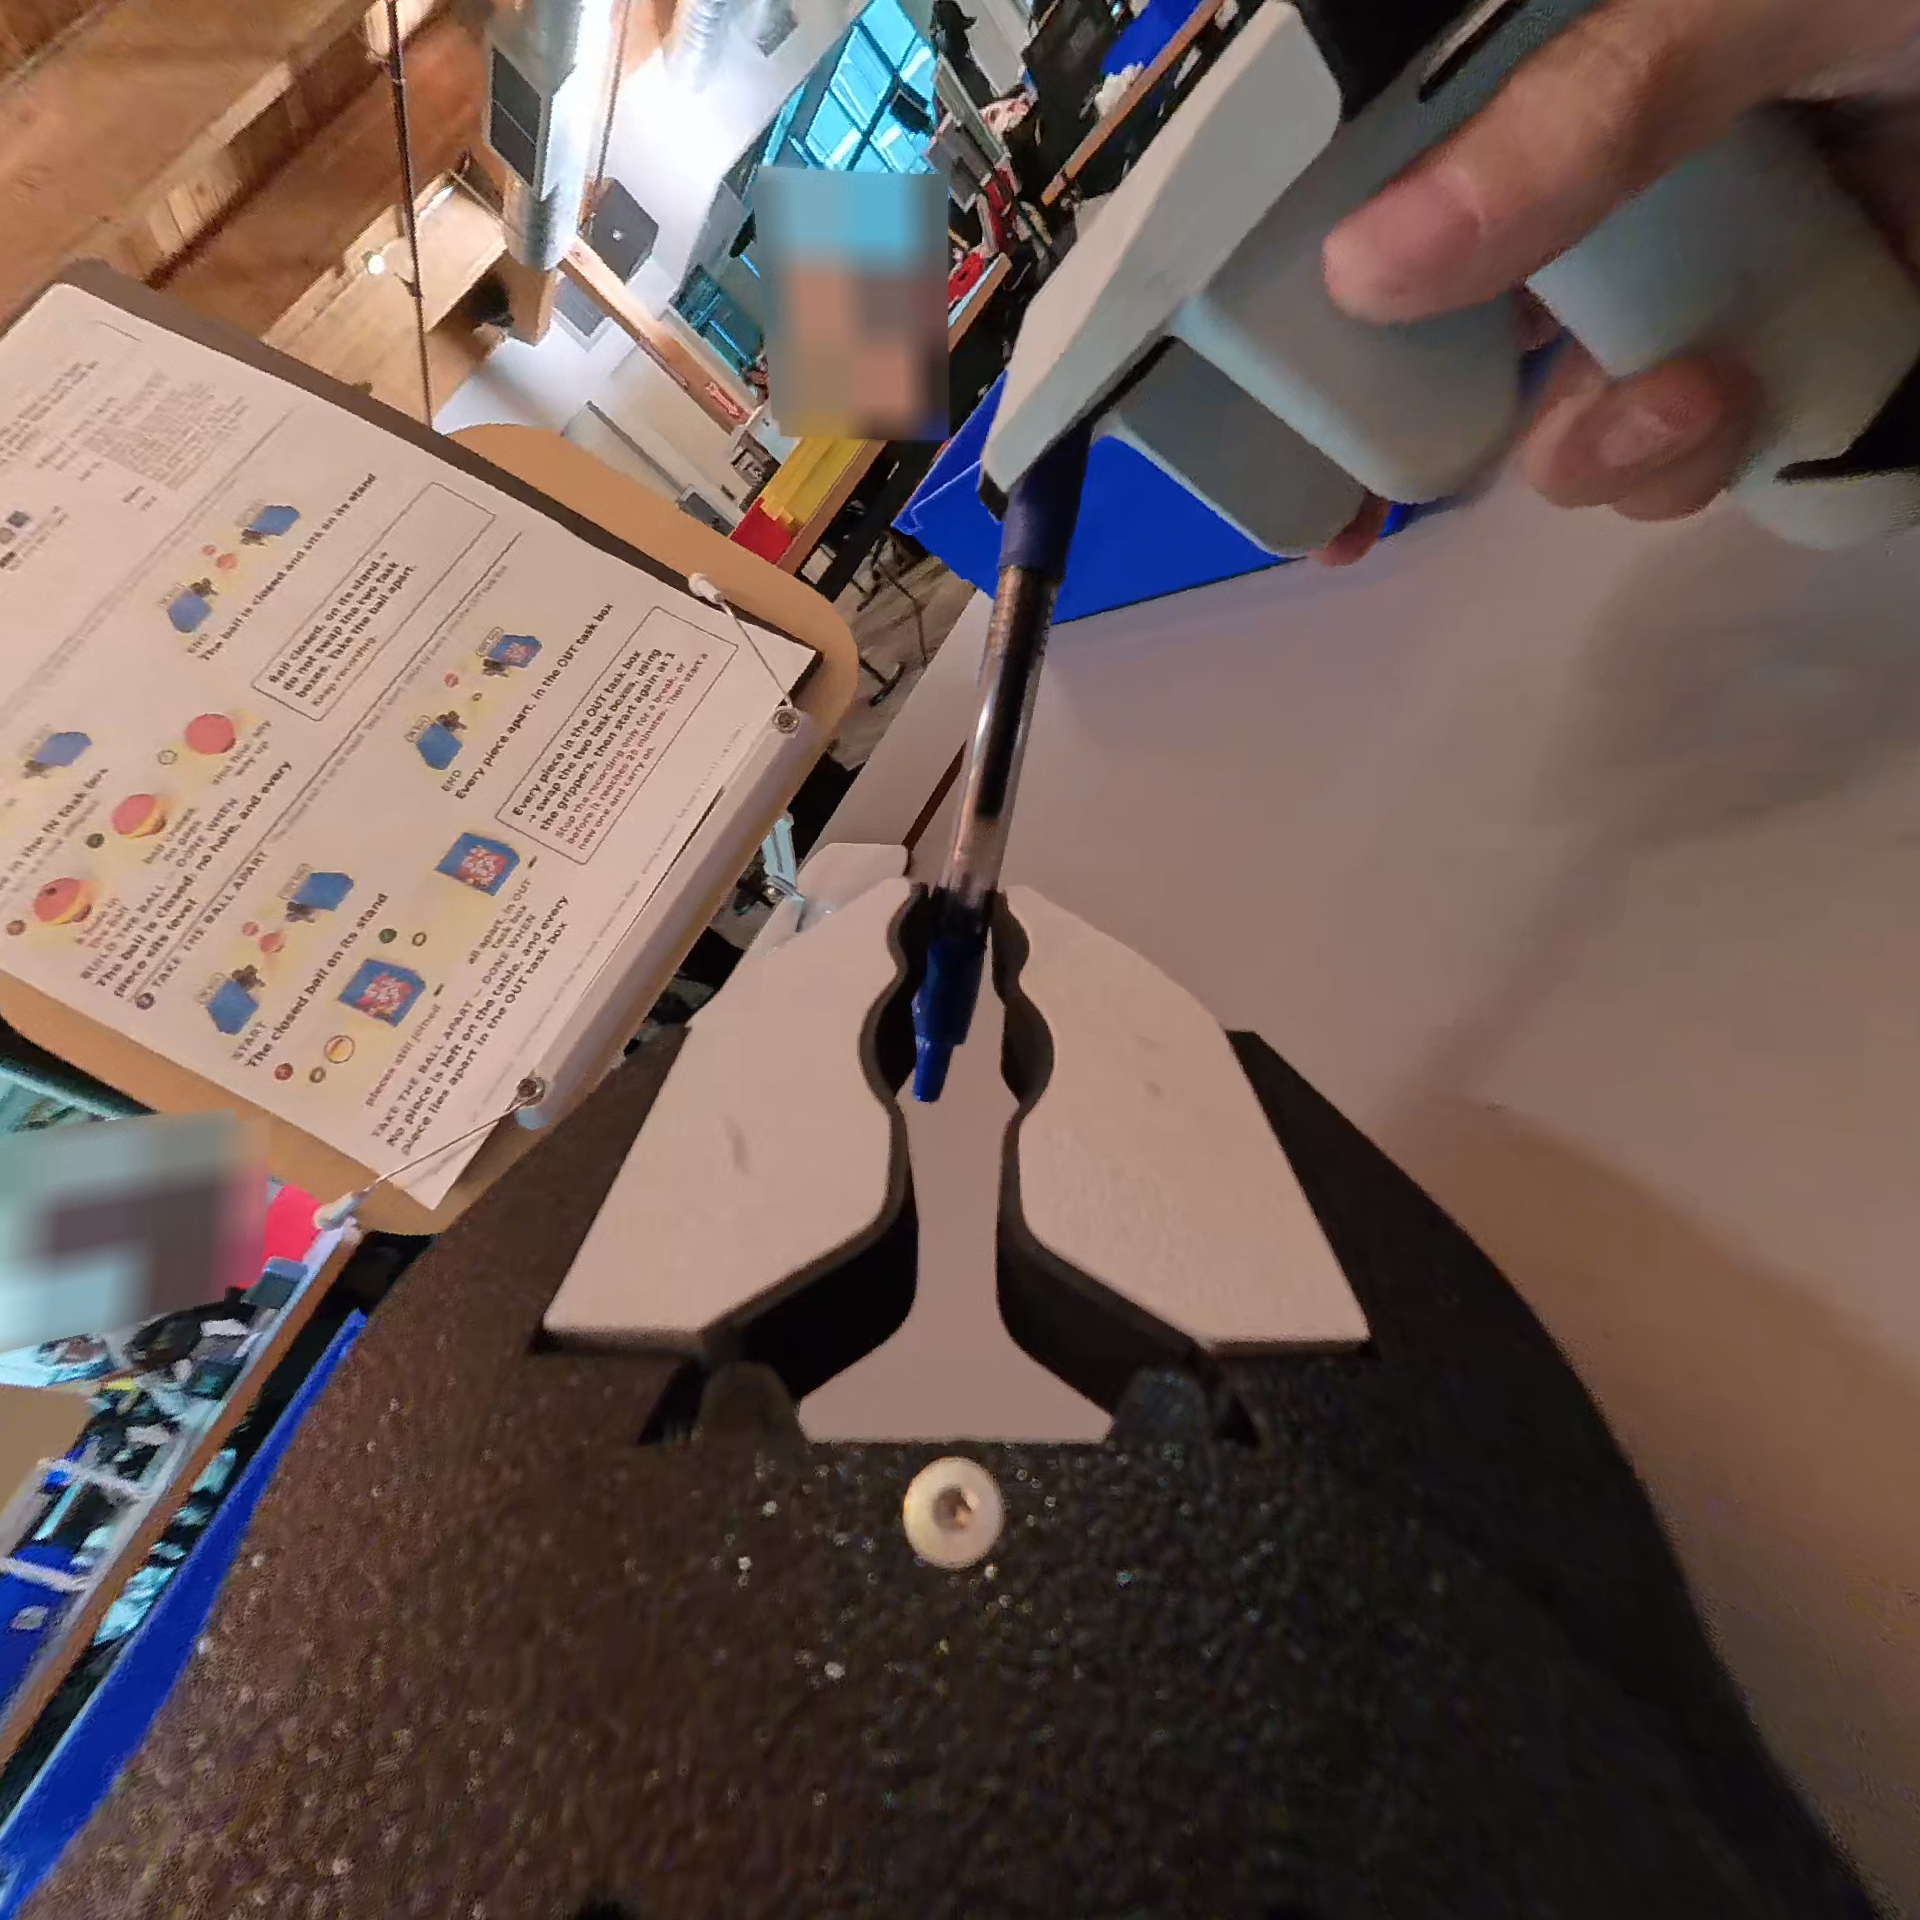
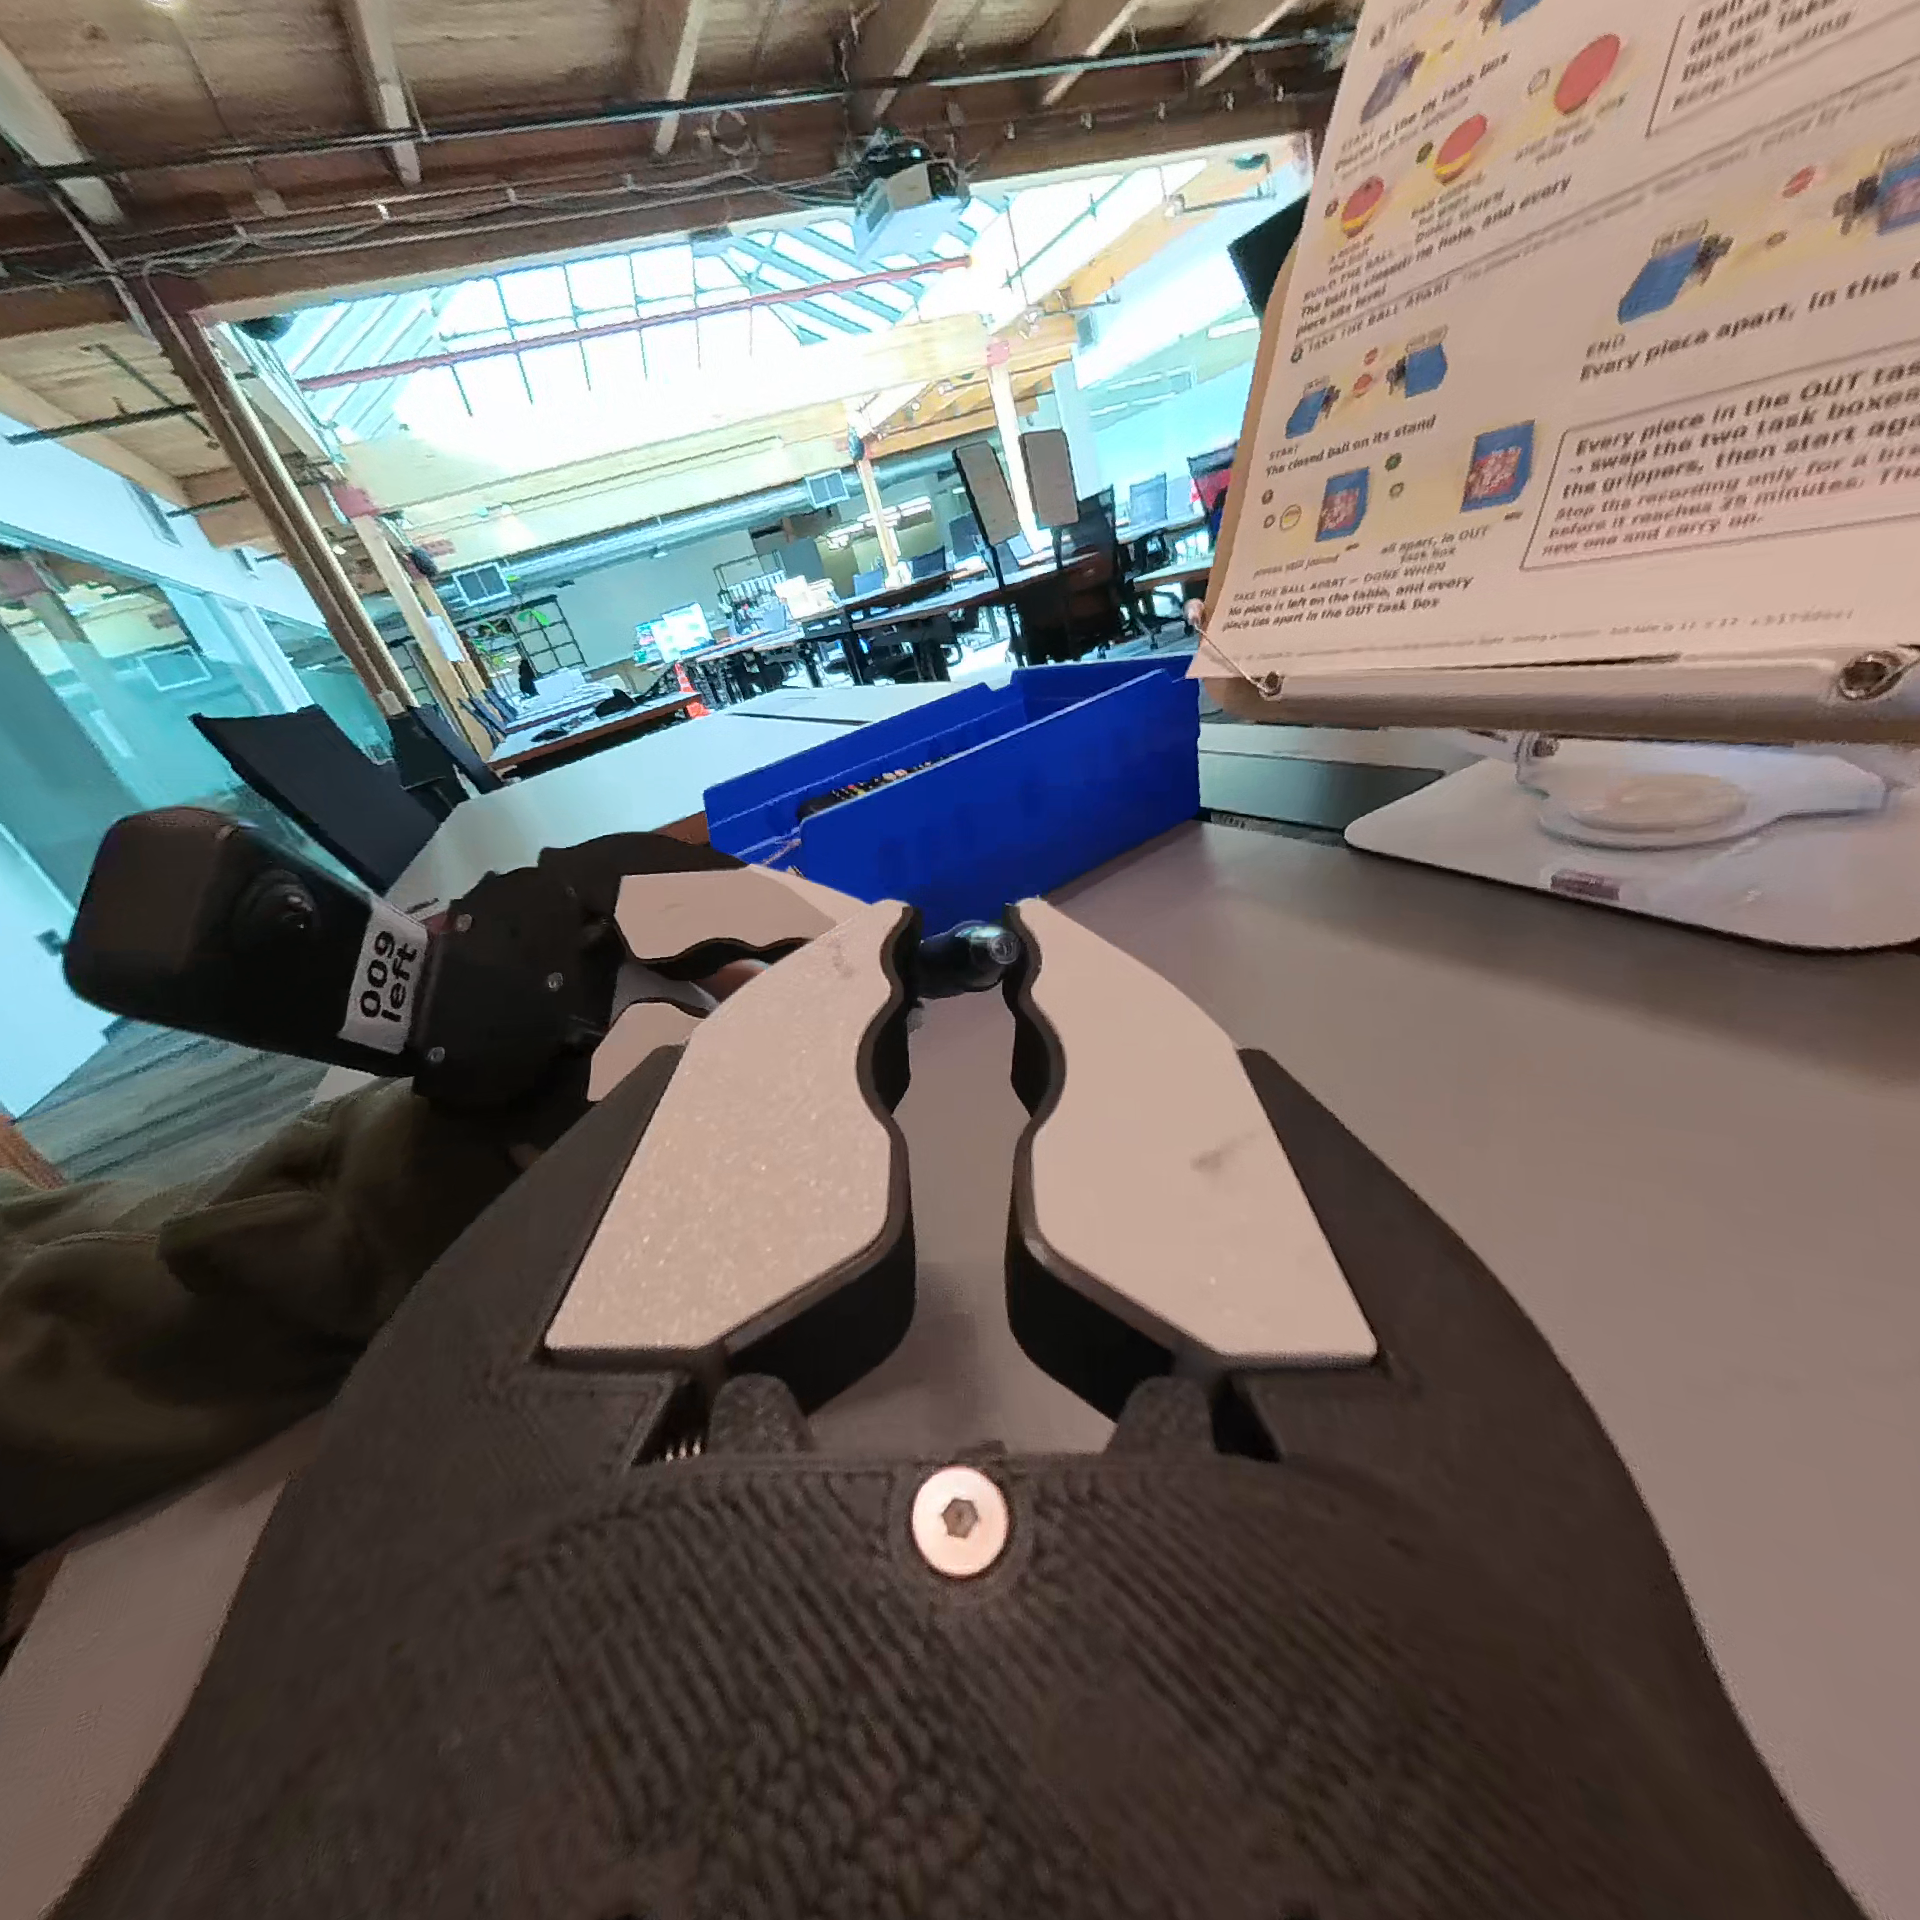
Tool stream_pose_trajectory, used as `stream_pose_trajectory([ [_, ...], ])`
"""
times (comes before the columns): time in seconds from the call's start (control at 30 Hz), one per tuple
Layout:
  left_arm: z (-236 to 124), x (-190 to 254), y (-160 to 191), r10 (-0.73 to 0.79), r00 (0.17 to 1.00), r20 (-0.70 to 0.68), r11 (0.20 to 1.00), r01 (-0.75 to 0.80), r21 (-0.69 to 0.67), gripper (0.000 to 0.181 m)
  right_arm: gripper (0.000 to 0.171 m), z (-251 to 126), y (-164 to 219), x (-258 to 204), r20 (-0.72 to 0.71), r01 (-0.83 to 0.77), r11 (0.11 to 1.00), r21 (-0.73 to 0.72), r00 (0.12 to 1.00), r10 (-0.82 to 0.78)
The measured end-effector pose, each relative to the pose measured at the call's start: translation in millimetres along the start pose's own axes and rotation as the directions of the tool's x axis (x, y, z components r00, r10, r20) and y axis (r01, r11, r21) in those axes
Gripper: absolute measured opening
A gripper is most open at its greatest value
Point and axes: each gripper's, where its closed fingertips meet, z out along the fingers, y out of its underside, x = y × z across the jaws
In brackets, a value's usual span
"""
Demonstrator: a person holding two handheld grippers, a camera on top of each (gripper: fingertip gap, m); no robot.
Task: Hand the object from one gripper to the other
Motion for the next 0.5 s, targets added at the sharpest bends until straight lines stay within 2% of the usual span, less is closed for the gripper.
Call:
stream_pose_trajectory([
  [0.13,2,2,4,-0.006,1.0,-0.005,1.0,0.006,-0.014,0.011,0.012,1,3,-2,0.033,-0.04,0.999,-0.036,0.999,0.041],
  [0.23,3,7,6,-0.083,0.996,-0.041,0.997,0.083,-0.01,0.013,0.011,1,2,-9,0.061,0.019,0.999,-0.05,0.998,-0.016],
  [0.33,3,-3,9,-0.147,0.989,-0.001,0.989,0.147,-0.006,0.035,0.011,-8,-19,-6,0.001,0.137,0.99,0.032,0.991,-0.137],
  [0.37,2,-8,11,-0.155,0.988,0.021,0.988,0.155,-0.007,0.037,0.011,-17,-35,-1,-0.058,0.191,0.976,0.101,0.981,-0.186],
  [0.43,0,-13,14,-0.164,0.985,0.046,0.986,0.164,-0.01,0.037,0.011,-51,-74,19,-0.301,0.373,0.9,0.226,0.905,-0.3],
  [0.5,0,-16,16,-0.182,0.982,0.06,0.983,0.183,-0.012,0.035,0.011,-92,-101,44,-0.563,0.589,0.787,0.184,0.719,-0.407],
])
